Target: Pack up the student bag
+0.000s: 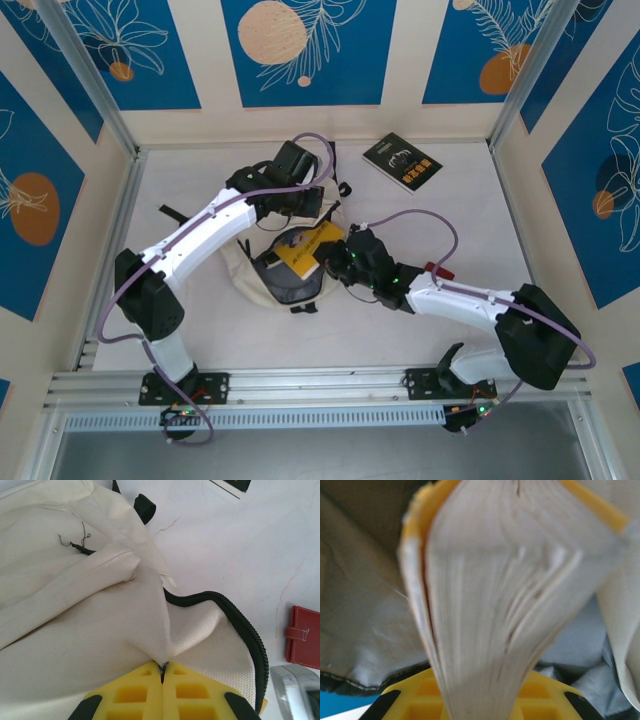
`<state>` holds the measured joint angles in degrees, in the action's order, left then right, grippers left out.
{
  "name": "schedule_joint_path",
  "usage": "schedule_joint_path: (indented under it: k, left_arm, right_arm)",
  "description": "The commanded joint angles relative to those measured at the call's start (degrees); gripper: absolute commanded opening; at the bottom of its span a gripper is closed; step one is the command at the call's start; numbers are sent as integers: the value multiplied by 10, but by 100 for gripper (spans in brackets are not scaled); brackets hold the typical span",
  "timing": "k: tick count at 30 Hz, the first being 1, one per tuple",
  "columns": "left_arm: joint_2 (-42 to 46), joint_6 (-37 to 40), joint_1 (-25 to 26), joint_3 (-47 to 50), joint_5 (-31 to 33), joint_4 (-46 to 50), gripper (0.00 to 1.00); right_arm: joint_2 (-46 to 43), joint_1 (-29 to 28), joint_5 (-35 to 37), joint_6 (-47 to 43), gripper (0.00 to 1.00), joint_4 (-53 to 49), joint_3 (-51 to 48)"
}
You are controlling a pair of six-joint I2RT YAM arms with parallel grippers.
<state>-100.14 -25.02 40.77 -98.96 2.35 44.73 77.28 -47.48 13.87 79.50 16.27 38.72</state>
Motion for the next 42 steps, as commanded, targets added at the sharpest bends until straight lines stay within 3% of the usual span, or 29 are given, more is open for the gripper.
schedule_joint_path:
  k: [1, 6, 9, 16, 23, 32, 38, 42]
  left_arm:
    - [35, 9, 4, -21, -15, -30, 0]
    - [51, 14, 3, -21, 4, -31, 0]
    - [57, 18, 1, -21, 12, -28, 0]
    - [64, 20, -4, -18, 18, -24, 0]
    - [65, 9, -5, -22, 18, -29, 0]
    - [58, -8, -15, -24, 22, -22, 0]
    - [50, -17, -23, -24, 14, -22, 0]
    - [45, -19, -30, -23, 8, -19, 0]
  right_arm:
    - [32, -2, 56, 22, 10, 98, 45]
    - [114, -4, 75, 48, 10, 121, 92]
    - [144, -6, 62, 22, 10, 187, 100]
    - [108, -14, 7, -60, 10, 241, 90]
    - [150, -8, 3, -37, 9, 261, 99]
    - [251, 5, 65, -10, 10, 275, 153]
    - [331, 18, 49, 33, 13, 294, 196]
    - [349, 19, 42, 54, 26, 253, 212]
